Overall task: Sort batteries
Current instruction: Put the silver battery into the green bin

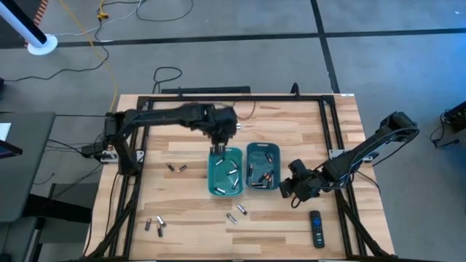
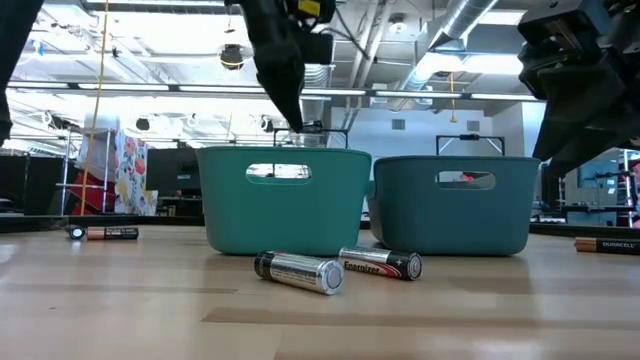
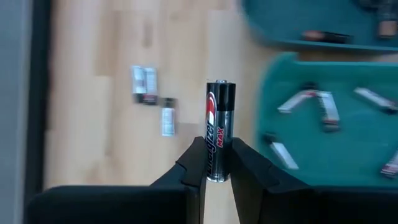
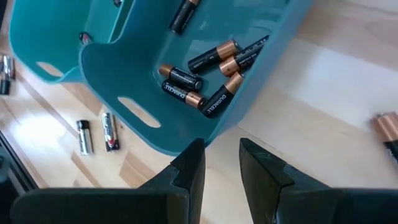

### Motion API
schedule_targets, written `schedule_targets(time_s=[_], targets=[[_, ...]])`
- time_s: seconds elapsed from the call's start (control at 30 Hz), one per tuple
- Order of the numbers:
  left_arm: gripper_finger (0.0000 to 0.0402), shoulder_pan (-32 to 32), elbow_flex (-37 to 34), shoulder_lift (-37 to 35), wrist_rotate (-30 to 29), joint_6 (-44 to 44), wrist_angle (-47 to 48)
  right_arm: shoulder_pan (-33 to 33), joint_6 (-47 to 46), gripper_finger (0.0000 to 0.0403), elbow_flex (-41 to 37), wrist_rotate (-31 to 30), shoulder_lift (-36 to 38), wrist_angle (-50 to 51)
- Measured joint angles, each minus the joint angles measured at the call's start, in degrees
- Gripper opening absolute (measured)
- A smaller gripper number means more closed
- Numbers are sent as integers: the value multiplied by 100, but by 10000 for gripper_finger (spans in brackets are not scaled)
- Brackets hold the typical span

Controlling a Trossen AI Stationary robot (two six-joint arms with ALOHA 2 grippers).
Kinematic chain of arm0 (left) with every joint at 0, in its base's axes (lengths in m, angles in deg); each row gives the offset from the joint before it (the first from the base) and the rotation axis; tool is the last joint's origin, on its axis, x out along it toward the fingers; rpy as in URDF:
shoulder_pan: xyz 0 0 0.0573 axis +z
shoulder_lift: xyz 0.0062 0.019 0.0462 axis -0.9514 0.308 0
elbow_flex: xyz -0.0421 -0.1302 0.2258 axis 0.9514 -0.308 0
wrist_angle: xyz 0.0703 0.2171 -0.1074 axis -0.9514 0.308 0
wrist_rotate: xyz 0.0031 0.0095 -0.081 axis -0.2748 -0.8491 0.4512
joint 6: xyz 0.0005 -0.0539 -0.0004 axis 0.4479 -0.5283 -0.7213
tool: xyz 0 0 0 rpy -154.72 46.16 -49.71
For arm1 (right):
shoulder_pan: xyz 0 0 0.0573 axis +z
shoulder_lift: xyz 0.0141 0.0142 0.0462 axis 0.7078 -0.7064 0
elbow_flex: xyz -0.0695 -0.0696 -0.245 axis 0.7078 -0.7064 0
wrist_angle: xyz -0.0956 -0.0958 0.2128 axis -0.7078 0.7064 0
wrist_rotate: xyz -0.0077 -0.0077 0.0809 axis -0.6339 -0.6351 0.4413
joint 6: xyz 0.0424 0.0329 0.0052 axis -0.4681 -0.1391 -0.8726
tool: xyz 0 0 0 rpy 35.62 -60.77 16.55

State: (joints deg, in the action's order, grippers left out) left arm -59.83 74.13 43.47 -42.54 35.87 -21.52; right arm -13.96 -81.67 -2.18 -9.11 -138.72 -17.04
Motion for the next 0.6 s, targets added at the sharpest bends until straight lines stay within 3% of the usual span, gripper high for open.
schedule_targets(time_s=[0.33, 0.6], targets=[[42, -882, -121, 0, -54, -1365, -84, -1, 548, 116, 0, 9, 0, -3], [41, -1159, -1403, 2, 4, -2489, -970, 0, 549, 116, 0, 17, 0, -3]])
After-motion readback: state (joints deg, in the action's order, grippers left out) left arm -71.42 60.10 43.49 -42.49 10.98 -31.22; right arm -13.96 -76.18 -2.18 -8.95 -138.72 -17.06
